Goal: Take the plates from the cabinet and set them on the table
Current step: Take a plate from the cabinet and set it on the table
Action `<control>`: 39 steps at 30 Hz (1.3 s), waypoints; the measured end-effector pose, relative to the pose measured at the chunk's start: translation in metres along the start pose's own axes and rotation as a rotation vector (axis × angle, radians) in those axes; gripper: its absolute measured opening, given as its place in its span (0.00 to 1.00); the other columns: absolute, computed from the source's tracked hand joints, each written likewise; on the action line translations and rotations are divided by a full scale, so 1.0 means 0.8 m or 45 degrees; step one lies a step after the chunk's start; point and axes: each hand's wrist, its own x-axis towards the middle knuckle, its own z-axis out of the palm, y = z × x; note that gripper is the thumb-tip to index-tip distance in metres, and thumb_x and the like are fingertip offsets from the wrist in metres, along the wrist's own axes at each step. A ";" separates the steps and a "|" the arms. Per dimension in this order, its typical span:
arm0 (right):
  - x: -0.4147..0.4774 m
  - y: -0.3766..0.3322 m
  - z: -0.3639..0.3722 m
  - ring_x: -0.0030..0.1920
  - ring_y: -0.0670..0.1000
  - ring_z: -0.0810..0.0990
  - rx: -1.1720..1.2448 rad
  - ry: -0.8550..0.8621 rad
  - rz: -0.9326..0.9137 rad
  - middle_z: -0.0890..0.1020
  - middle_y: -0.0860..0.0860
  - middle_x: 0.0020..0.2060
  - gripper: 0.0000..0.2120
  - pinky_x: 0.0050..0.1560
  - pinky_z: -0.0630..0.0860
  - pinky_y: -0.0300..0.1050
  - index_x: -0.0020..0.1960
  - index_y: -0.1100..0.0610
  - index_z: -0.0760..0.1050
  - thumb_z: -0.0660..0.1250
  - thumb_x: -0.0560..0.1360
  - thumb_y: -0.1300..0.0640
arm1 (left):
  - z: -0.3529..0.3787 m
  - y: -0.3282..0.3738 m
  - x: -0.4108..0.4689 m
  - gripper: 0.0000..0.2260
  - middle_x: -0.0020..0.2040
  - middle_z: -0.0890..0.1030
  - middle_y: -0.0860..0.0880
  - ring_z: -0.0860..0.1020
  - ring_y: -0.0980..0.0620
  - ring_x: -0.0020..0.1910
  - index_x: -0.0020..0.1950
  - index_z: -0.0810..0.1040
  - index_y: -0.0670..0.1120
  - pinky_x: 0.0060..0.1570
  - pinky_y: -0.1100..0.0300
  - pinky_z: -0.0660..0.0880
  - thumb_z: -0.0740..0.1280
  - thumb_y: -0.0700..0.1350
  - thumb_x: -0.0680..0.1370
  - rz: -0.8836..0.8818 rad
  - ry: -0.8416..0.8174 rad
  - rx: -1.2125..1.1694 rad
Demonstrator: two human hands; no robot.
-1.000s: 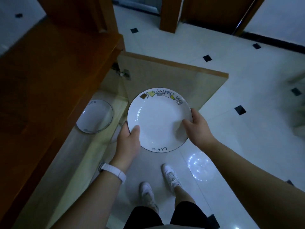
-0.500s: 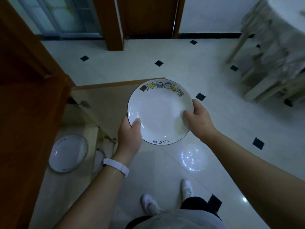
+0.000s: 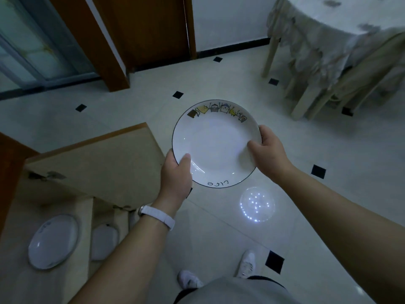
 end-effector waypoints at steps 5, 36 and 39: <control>0.027 0.022 -0.107 0.39 0.50 0.79 0.023 0.082 -0.001 0.81 0.48 0.42 0.14 0.36 0.76 0.44 0.53 0.50 0.75 0.59 0.72 0.62 | 0.107 0.029 -0.010 0.09 0.49 0.81 0.60 0.78 0.66 0.47 0.55 0.77 0.52 0.42 0.73 0.72 0.62 0.40 0.79 0.050 -0.075 0.022; 0.255 0.064 -0.370 0.43 0.52 0.80 0.206 0.558 0.208 0.82 0.49 0.45 0.15 0.42 0.78 0.50 0.52 0.49 0.75 0.59 0.69 0.61 | 0.502 0.127 0.191 0.09 0.48 0.85 0.52 0.82 0.51 0.47 0.52 0.81 0.49 0.47 0.57 0.76 0.63 0.41 0.77 0.076 -0.695 -0.006; 0.306 0.051 -0.376 0.44 0.51 0.81 0.195 0.590 0.233 0.82 0.47 0.45 0.13 0.43 0.79 0.50 0.49 0.45 0.74 0.60 0.69 0.60 | 0.530 0.143 0.242 0.08 0.47 0.85 0.54 0.82 0.51 0.48 0.50 0.81 0.52 0.46 0.56 0.76 0.63 0.43 0.76 0.066 -0.738 0.003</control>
